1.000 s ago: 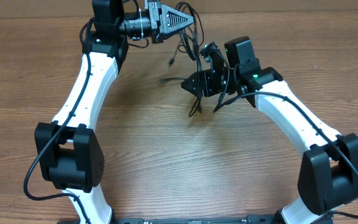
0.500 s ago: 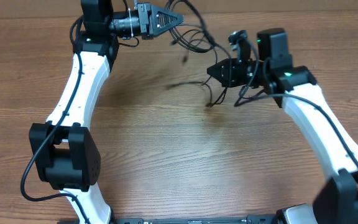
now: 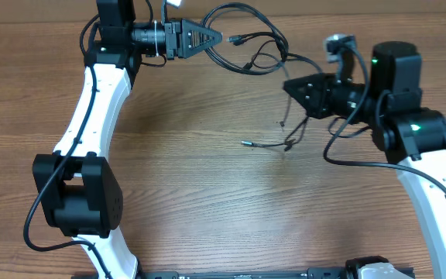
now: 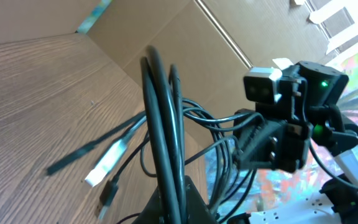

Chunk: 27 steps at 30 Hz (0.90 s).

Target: Untangle cables

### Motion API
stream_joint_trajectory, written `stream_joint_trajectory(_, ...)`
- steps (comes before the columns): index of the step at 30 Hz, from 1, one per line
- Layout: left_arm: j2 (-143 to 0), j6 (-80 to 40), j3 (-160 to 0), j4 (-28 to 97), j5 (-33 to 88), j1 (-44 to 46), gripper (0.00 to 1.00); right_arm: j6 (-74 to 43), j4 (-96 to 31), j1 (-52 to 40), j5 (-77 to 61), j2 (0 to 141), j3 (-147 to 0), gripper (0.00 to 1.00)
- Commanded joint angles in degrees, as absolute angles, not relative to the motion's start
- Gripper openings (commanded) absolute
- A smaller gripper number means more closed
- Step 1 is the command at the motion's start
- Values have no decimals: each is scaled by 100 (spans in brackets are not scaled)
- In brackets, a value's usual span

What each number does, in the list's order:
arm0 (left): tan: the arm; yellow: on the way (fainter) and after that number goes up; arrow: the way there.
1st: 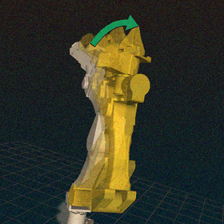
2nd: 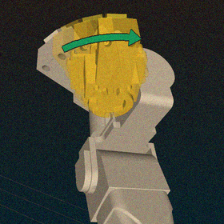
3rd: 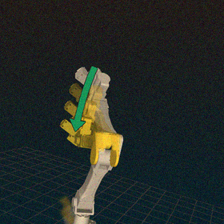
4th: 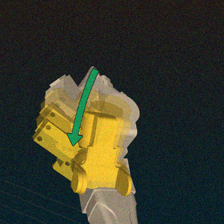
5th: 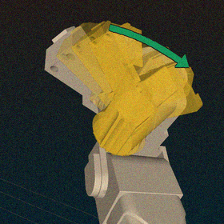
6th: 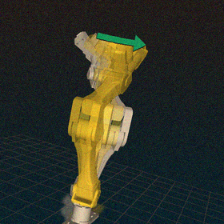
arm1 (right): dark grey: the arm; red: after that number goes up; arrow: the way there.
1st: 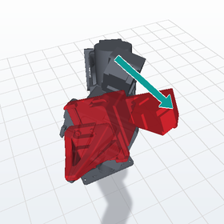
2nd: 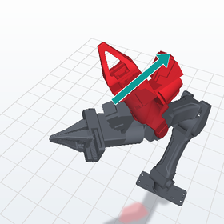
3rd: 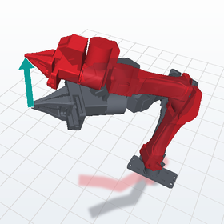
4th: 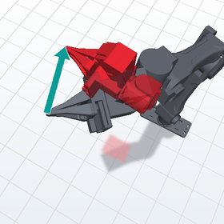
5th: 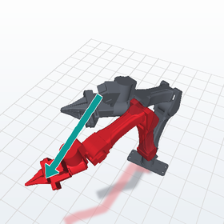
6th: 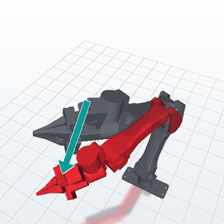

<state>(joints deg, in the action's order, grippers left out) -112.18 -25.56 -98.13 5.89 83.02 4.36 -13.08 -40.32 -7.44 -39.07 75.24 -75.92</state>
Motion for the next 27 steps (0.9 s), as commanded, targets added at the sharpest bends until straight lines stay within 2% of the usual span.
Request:
stream_joint_trajectory(1, -11148, -2067, -9937, 617, 8383, 357, 4, -1365, -4447, -351, -3433, 7395, -7658, 4)
stream_joint_trajectory(7, -11148, -2051, -9937, 617, 8344, 139, 4, -1302, -5092, 342, -3415, 7393, -7658, 4)
stream_joint_trajectory(10, -11150, -2051, -9937, 617, 8344, 51, 4, -720, -5284, 550, -3564, 7393, -7658, 16)
stream_joint_trajectory(12, -11150, -2049, -9937, 591, 8342, 21, 4, -425, -5413, 567, -3450, 7393, -7658, 18)
stream_joint_trajectory(17, -11148, -2051, -9937, 576, 8364, -82, 4, -423, -5767, 567, -2394, 7406, -7658, 15)
stream_joint_trajectory(22, -11150, -2058, -9937, 576, 8374, -75, 5, -622, -5933, 567, -1911, 7485, -7658, 20)
stream_joint_trajectory(23, -11148, -2078, -9939, 569, 8372, -73, 4, -1111, -5988, 567, -1015, 7511, -7655, 21)
stream_joint_trajectory(24, -11148, -2080, -9939, 545, 8361, -75, 4, -1417, -5994, 567, -528, 7535, -7655, 24)
stream_joint_trajectory(26, -11150, -2292, -9939, 357, 8361, -84, 4, -1605, -5835, 565, -567, 7564, -7655, 38)
stream_joint_trajectory(27, -11148, -2580, -9939, 174, 8366, -84, 4, -1264, -5605, 558, -1328, 7568, -7655, 54)
